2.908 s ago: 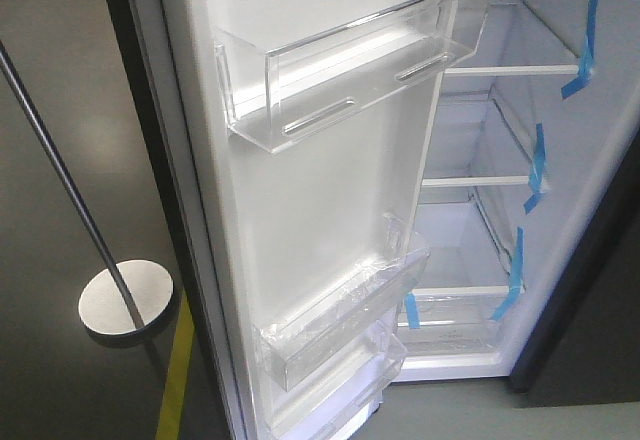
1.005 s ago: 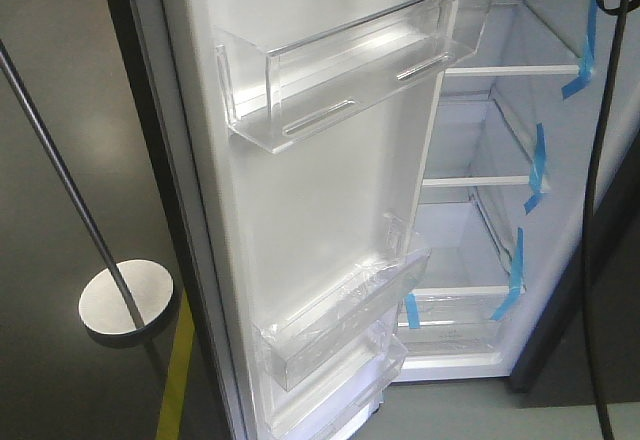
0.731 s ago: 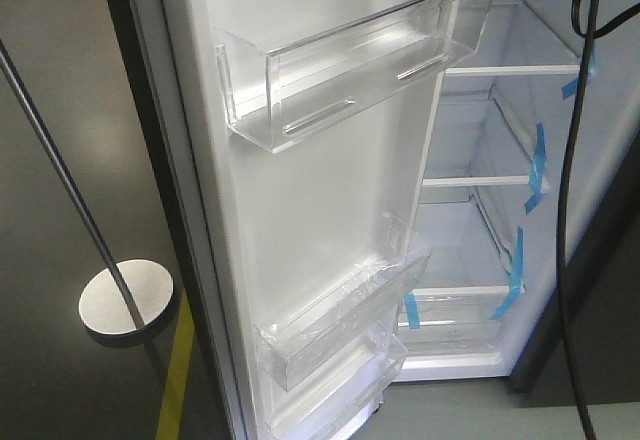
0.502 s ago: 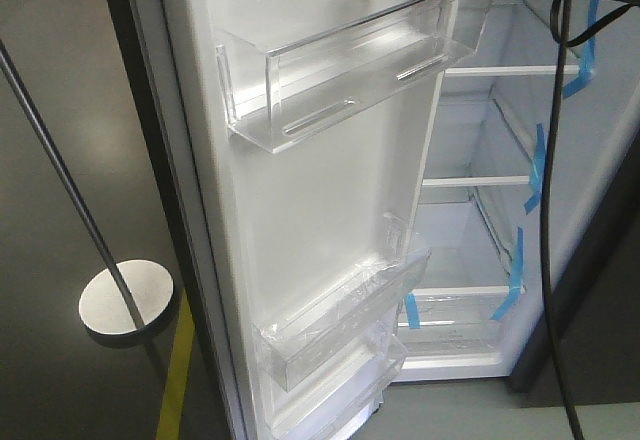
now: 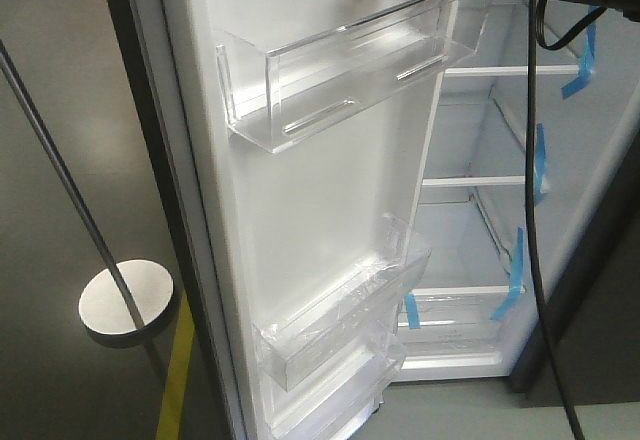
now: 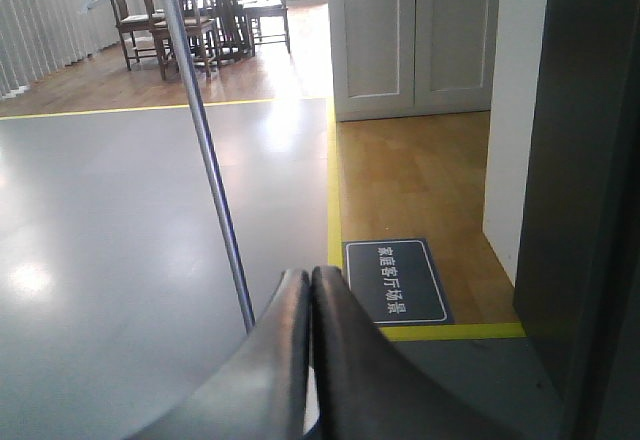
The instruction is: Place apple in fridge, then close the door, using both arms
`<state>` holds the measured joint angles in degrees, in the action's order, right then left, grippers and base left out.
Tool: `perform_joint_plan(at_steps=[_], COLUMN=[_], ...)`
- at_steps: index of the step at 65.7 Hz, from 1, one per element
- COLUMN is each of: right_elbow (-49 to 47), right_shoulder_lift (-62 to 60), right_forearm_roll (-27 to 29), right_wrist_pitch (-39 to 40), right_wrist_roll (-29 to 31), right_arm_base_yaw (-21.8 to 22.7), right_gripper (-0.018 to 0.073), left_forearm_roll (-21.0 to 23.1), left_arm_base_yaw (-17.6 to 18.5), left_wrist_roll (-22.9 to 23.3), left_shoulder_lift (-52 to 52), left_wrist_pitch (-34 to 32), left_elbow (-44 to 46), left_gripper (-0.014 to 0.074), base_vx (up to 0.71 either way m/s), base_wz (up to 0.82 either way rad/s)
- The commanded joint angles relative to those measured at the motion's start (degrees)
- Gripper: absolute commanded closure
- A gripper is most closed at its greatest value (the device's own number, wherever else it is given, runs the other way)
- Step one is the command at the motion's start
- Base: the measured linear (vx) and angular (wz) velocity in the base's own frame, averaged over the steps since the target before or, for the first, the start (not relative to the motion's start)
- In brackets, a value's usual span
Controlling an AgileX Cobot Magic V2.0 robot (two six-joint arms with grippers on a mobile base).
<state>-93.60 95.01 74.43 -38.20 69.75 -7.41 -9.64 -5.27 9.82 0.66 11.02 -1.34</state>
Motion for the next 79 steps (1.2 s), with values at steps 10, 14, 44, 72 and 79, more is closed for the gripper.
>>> perform_joint_plan(at_steps=[10, 14, 44, 72, 79], right_elbow=[-1.8, -1.8, -1.9, -1.5, -1.5], right_shoulder_lift=[-2.5, -2.5, -11.0, -24.1, -26.4], right_forearm_roll=[2.3, 2.3, 2.3, -4.7, -11.7], right_wrist_pitch=[2.7, 2.8, 5.9, -0.4, -5.2], right_wrist_roll=[-0.5, -0.5, 2.6, -0.5, -8.8], right_arm_base_yaw=[0.0, 0.0, 0.0, 0.0, 0.0], right_gripper=[-0.0005, -0.0005, 0.009, 0.0571, 0.0564], left_forearm_roll=[0.5, 0.5, 0.5, 0.5, 0.5], left_arm_base_yaw=[0.3, 0.3, 0.3, 0.3, 0.3], left_wrist_roll=[0.0, 0.0, 0.0, 0.0, 0.0], left_shoulder_lift=[0.8, 0.8, 0.8, 0.8, 0.8], left_wrist_pitch=[-3.9, -3.9, -3.9, -3.9, -3.9], left_elbow=[1.0, 1.0, 1.0, 1.0, 1.0], left_gripper=[0.0602, 0.0602, 0.0602, 0.0602, 0.0602], base_vx=[0.0, 0.0, 0.0, 0.0, 0.0], base_wz=[0.0, 0.0, 0.0, 0.0, 0.0])
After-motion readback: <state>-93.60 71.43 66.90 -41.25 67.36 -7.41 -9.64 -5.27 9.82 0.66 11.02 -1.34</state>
